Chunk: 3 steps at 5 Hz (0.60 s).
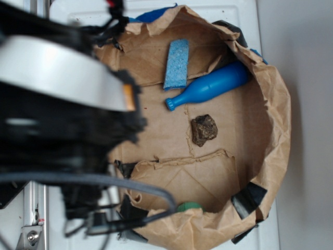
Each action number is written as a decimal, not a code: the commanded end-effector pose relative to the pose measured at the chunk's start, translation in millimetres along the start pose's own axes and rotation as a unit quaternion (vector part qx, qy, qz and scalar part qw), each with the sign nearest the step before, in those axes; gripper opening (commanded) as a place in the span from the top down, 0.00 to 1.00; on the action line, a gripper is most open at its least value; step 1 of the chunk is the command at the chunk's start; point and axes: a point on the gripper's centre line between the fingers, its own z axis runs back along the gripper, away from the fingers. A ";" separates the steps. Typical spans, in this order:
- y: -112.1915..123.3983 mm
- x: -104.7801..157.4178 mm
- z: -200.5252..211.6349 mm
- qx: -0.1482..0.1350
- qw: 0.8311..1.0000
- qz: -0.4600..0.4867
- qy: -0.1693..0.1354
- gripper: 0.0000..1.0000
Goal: Grab the rock.
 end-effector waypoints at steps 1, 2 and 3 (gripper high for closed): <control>0.7 45.9 3.1 0.031 0.989 0.144 -0.026 0.00; -21.5 50.4 13.5 0.032 0.963 0.267 -0.011 0.00; -21.5 50.4 13.5 0.032 0.963 0.267 -0.011 0.00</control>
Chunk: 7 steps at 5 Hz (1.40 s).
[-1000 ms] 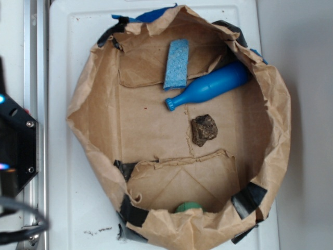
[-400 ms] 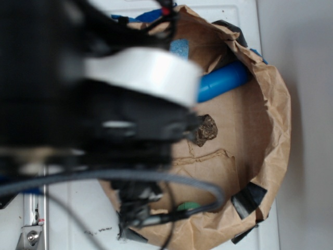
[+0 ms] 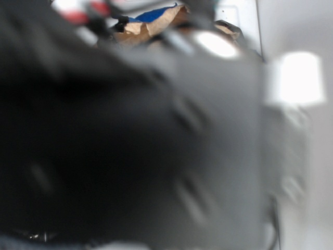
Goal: Grab the rock.
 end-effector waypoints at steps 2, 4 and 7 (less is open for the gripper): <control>1.9 2.4 13.8 -0.016 1.000 0.005 -0.018 0.00; -12.3 26.8 -10.9 0.005 0.983 0.171 -0.069 0.00; -12.3 26.8 -10.9 0.005 0.983 0.171 -0.069 0.00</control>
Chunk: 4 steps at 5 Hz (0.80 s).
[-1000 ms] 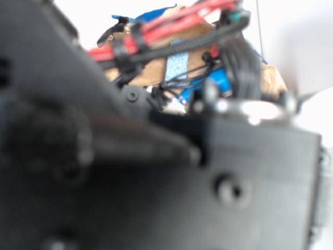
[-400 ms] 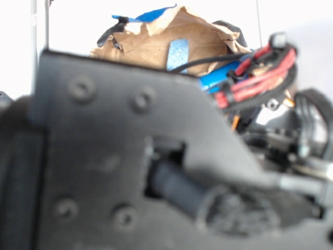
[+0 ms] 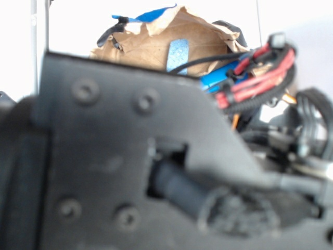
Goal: Grab the rock.
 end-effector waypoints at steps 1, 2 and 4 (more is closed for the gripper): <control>5.2 2.4 10.5 -0.018 1.000 0.004 -0.010 0.00; 22.7 -3.2 -2.9 -0.048 0.998 0.021 0.016 0.00; 59.4 -15.9 -14.4 -0.069 0.987 0.076 0.121 0.00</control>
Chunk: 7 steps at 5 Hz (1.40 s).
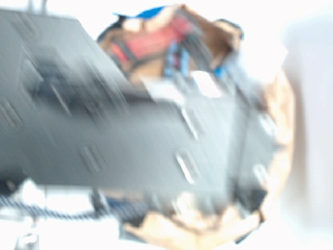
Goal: Grab the rock.
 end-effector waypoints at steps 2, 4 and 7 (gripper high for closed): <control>16.8 6.6 -39.9 -0.008 0.993 0.119 -0.014 0.00; -9.7 23.6 -62.9 -0.008 0.987 0.152 -0.045 0.00; -1.1 14.4 -65.5 -0.017 0.985 0.163 -0.047 0.00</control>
